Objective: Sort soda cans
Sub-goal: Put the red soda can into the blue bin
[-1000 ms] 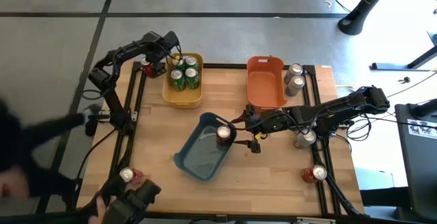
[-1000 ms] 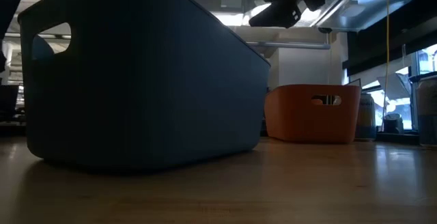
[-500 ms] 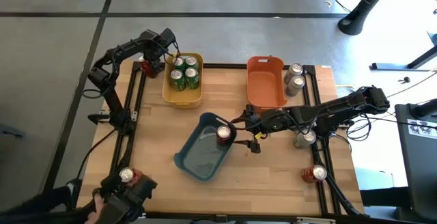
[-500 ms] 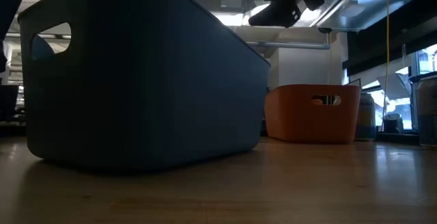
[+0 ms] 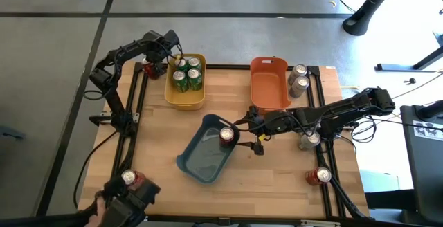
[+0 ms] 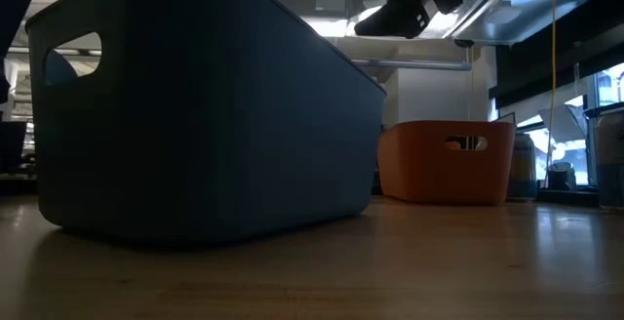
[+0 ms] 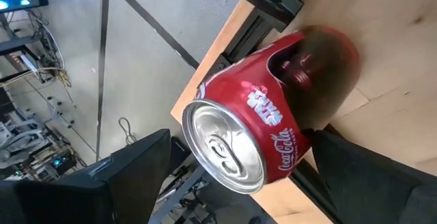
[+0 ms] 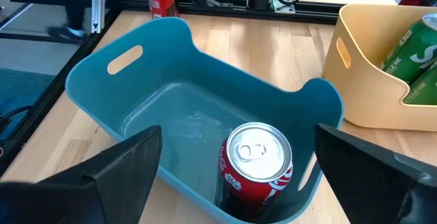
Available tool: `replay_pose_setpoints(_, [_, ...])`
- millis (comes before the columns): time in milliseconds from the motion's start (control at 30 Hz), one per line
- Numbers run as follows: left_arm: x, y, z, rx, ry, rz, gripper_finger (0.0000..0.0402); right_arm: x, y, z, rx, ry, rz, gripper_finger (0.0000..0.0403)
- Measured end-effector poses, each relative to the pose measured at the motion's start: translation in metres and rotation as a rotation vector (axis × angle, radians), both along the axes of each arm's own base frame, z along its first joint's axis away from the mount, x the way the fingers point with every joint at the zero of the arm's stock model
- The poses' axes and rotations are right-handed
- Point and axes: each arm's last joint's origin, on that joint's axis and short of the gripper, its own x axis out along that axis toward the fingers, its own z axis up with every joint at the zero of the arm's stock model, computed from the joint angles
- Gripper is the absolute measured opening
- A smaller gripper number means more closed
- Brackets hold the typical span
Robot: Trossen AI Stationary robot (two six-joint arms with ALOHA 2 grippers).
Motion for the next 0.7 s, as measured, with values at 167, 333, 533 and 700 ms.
replay_pose_setpoints(167, [0.0057, -0.0037, -0.0007, -0.037, -0.021, -0.037, 0.0345, 0.0000, 0.0000, 0.0000, 0.000, 0.000, 0.000, 0.0378])
replay_pose_setpoints(333, [0.0092, -0.0044, -0.0014, -0.047, -0.063, -0.045, 0.0345, 0.0000, 0.0000, -0.0001, 0.000, 0.001, 0.000, 0.0378])
replay_pose_setpoints(533, [0.0093, -0.0032, -0.0014, -0.034, -0.071, -0.039, 0.0345, -0.0003, -0.0001, -0.0007, -0.002, 0.008, 0.000, 0.0378])
replay_pose_setpoints(700, [0.0102, -0.0024, -0.0016, -0.021, -0.099, -0.022, 0.0345, -0.0003, -0.0001, -0.0007, -0.002, 0.008, 0.000, 0.0378])
